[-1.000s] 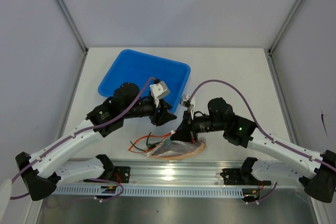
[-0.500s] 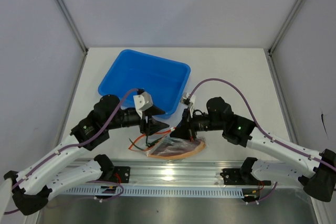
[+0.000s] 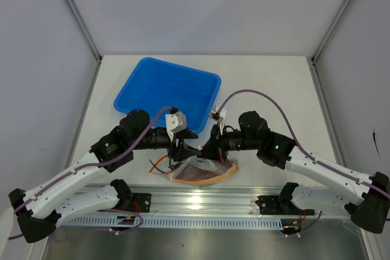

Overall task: Place the food in the zip-top bag and seal the zipper
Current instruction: Zip the zipper food storage bag at the center of the board.

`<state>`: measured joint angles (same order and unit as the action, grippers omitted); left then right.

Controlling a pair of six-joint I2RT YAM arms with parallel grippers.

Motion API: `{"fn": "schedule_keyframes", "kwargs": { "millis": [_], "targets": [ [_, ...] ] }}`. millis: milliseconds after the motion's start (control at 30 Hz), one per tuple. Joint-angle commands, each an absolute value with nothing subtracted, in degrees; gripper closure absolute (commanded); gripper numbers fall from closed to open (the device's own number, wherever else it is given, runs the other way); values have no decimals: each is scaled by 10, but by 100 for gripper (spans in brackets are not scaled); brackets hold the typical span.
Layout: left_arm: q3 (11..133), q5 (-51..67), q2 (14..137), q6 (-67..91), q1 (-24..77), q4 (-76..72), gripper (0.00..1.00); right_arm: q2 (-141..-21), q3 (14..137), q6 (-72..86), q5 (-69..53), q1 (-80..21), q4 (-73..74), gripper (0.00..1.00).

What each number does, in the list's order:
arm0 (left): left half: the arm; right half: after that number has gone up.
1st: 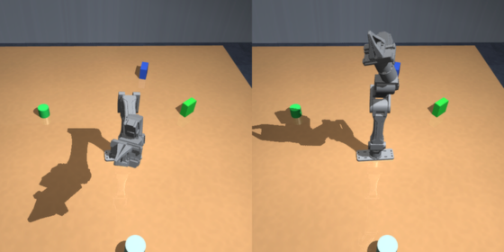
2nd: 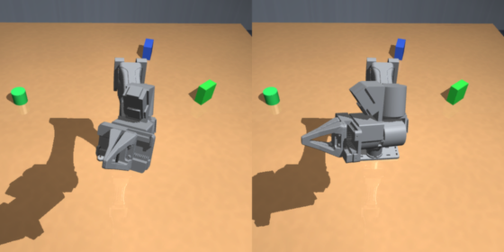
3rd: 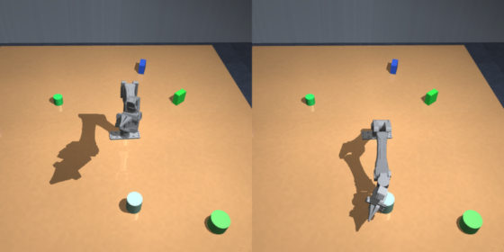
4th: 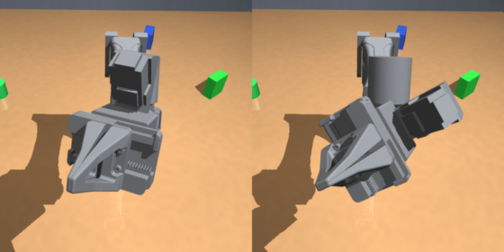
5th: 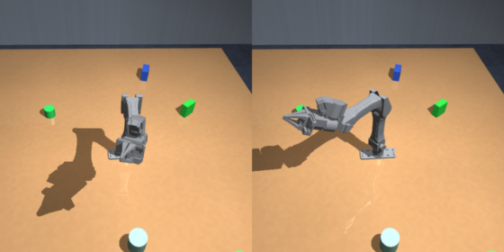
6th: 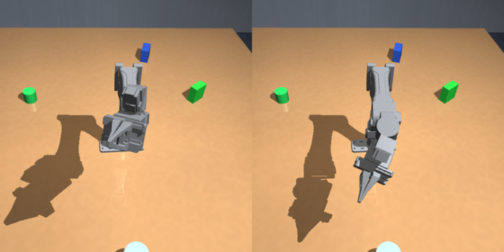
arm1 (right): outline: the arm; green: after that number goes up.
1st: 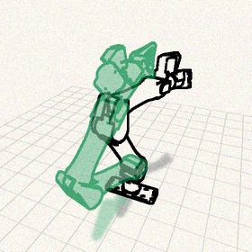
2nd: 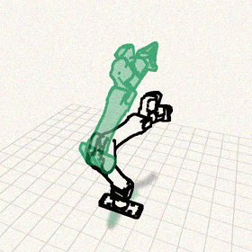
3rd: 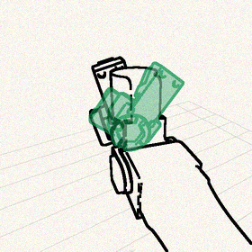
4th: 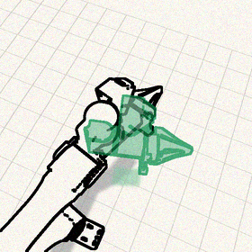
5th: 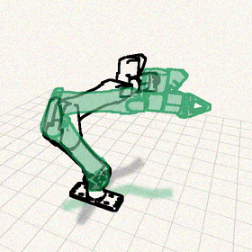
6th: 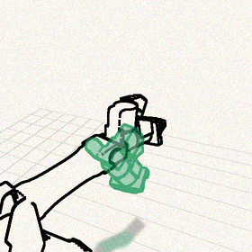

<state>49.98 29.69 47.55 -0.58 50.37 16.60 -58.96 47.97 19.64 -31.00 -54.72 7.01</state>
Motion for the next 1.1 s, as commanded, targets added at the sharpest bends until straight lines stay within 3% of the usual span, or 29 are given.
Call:
{"fn": "schedule_keyframes", "kwargs": {
  "millis": [0, 233, 267, 433, 533, 600, 1067],
  "targets": [
    [503, 294, 479, -18, 510, 141, 41, -593, 509, 200, -308, -545, 62, 100],
    [509, 291, 497, -15, 512, 154, 63, -593, 512, 200, -308, -545, 62, 100],
    [510, 291, 496, -14, 512, 155, 72, -593, 513, 200, -308, -545, 62, 100],
    [508, 292, 494, -13, 512, 155, 77, -594, 513, 200, -312, -544, 61, 100],
    [507, 289, 490, -12, 512, 153, 86, -594, 513, 200, -311, -544, 62, 100],
    [511, 289, 490, -10, 512, 154, 100, -591, 511, 200, -309, -544, 62, 100],
    [517, 504, 534, 28, 414, 170, 100, -509, 447, 197, -311, -529, -22, 100]
  ]
}}
